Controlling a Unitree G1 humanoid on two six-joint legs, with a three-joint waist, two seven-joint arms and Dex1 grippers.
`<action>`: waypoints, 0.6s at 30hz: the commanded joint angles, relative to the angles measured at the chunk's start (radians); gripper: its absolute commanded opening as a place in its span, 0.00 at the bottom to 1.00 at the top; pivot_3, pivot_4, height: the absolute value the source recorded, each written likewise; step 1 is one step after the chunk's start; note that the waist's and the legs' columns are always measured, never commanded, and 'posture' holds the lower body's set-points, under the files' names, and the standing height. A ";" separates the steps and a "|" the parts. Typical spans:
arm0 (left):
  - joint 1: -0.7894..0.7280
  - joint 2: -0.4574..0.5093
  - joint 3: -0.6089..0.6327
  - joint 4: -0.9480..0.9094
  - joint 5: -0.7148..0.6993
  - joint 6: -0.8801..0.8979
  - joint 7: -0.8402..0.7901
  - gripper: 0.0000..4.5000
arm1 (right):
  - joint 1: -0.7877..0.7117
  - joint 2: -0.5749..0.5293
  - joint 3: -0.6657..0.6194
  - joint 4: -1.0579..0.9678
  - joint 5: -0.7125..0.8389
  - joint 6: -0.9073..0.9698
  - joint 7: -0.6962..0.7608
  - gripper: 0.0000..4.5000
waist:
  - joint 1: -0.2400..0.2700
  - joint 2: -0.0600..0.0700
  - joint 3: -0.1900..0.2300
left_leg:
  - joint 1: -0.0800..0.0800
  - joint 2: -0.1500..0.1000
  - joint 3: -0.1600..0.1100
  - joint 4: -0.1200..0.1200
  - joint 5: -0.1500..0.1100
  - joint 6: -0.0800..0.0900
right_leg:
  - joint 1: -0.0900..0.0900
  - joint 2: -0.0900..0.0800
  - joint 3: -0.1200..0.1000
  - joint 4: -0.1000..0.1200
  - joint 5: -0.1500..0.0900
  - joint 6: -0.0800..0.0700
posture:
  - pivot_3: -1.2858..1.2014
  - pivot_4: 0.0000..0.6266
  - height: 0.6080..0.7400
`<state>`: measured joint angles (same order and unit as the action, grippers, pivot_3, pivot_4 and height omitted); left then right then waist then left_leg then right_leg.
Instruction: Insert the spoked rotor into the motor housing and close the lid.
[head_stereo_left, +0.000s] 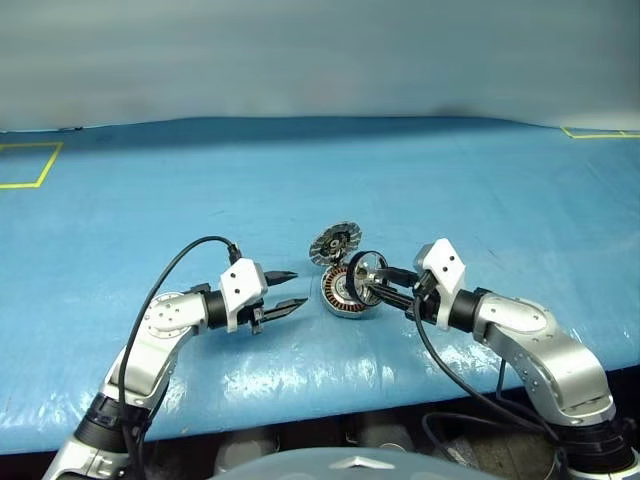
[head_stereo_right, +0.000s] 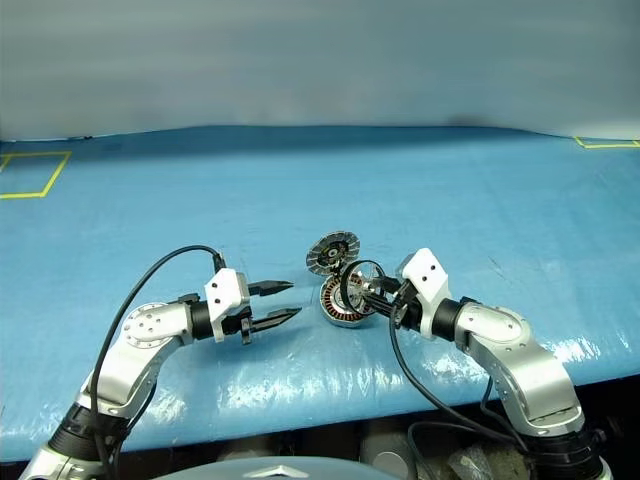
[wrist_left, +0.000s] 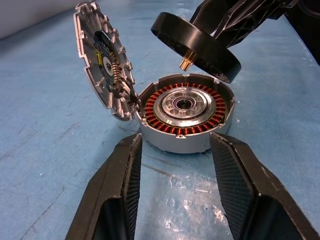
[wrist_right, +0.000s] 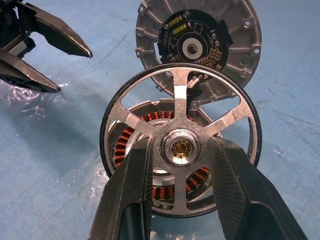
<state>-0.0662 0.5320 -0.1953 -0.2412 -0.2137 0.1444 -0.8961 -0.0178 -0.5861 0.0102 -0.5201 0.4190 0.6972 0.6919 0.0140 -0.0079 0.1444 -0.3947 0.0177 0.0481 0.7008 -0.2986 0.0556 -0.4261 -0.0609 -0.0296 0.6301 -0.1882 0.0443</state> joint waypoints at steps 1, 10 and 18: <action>0.001 0.004 -0.001 -0.016 0.003 -0.013 -0.001 0.51 | -0.023 -0.020 0.032 -0.020 -0.010 -0.026 0.017 0.29 | -0.001 0.000 0.000 | 0.000 0.000 0.000 0.000 0.000 0.000 | 0.000 0.000 0.000 0.000 0.000 0.000 | 0.52 0.24 1.00; 0.018 0.008 -0.002 -0.029 0.005 -0.006 0.007 0.51 | -0.063 -0.058 0.103 0.014 -0.059 -0.033 0.033 0.29 | 0.001 0.000 0.000 | 0.000 0.000 0.000 0.000 0.000 0.000 | 0.000 0.000 0.000 0.000 0.000 0.000 | 0.52 0.24 1.00; 0.027 0.006 -0.001 -0.023 0.009 -0.013 0.011 0.51 | -0.075 -0.073 0.106 0.032 -0.082 -0.039 0.037 0.29 | 0.001 0.000 0.000 | 0.000 0.000 0.000 0.000 0.000 0.000 | 0.000 0.000 0.000 0.000 0.000 0.000 | 0.52 0.24 1.00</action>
<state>-0.0380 0.5353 -0.2045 -0.2413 -0.2006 0.1451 -0.8885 -0.0927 -0.6522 0.1217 -0.4790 0.3404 0.6698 0.7232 0.0151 -0.0080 0.1444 -0.3947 0.0178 0.0480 0.7008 -0.2986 0.0557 -0.4260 -0.0611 -0.0299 0.6299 -0.1883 0.0441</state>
